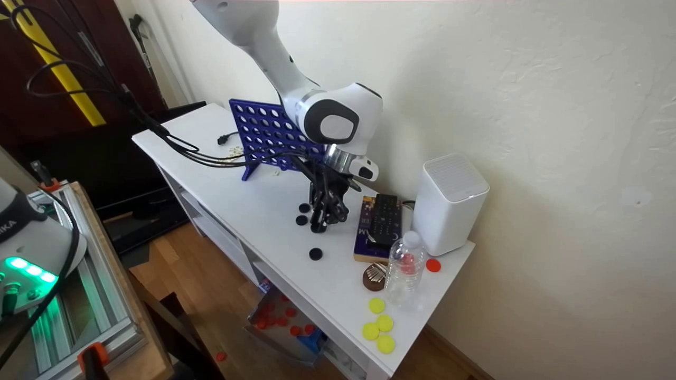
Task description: Put one black chip on top of the blue gameboard.
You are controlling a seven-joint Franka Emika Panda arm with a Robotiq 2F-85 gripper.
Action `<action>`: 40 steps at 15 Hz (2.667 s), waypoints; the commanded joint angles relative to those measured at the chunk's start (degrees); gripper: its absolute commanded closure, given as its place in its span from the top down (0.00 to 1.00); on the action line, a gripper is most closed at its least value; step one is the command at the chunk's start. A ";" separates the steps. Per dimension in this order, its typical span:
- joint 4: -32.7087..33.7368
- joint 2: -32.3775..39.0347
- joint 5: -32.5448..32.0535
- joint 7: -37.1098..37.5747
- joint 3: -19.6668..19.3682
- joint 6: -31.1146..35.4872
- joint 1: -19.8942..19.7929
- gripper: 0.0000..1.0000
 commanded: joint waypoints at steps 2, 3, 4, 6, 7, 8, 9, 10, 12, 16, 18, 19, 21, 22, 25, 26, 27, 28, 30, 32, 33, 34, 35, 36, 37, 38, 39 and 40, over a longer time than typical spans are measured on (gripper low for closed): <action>2.39 2.23 -0.93 -0.84 0.61 -1.08 -1.16 0.10; 1.91 1.77 -0.85 -1.06 0.66 -0.70 -1.30 0.10; 1.25 1.15 -0.82 -1.39 0.68 -0.22 -1.44 0.10; -1.65 -1.26 -1.05 -2.60 0.71 1.99 -1.61 0.10; -3.45 -2.69 -1.22 -3.43 0.73 3.67 -1.72 0.10; -5.28 -4.02 -1.33 -4.29 0.78 5.72 -1.86 0.10; -7.64 -5.70 -1.44 -5.22 0.83 8.36 -1.96 0.10; -9.45 -6.91 -1.52 -6.16 0.92 10.81 -2.11 0.10; -14.49 -10.38 -1.76 -8.66 1.35 16.32 -2.42 0.10; -25.13 -18.63 -1.38 -16.95 3.87 25.11 -5.29 0.10; -30.43 -23.02 -0.86 -21.31 5.83 29.15 -7.66 0.10; -32.77 -25.20 -0.62 -23.28 6.80 30.55 -8.92 0.10; -37.56 -30.06 1.15 -27.77 9.61 33.67 -12.83 0.10; -39.53 -32.25 2.52 -30.09 11.19 34.97 -14.76 0.10; -43.49 -37.36 9.15 -38.79 17.14 37.01 -20.43 0.10; -44.13 -38.77 12.61 -42.10 19.16 36.94 -21.98 0.10; -44.73 -40.00 16.96 -46.11 21.69 36.88 -23.67 0.10; -44.92 -41.35 21.52 -50.09 23.64 36.09 -24.74 0.10; -44.50 -43.14 29.37 -56.81 28.82 34.82 -28.19 0.10; -43.40 -44.37 37.48 -63.56 32.45 33.50 -29.99 0.10; -42.85 -44.93 41.00 -66.55 33.89 32.63 -30.85 0.10; -42.23 -45.40 44.63 -70.03 35.22 31.69 -31.71 0.10; -42.17 -46.02 47.41 -72.59 36.04 30.90 -32.21 0.10; -41.93 -46.46 49.61 -74.90 36.56 29.93 -32.55 0.10; -41.82 -46.91 51.20 -76.70 36.78 28.80 -32.79 0.10; -41.69 -47.22 52.63 -78.45 36.92 27.81 -32.94 0.10; -41.62 -47.54 53.70 -79.63 36.87 26.78 -33.00 0.10; -41.35 -47.70 54.84 -80.89 36.79 25.40 -33.10 0.10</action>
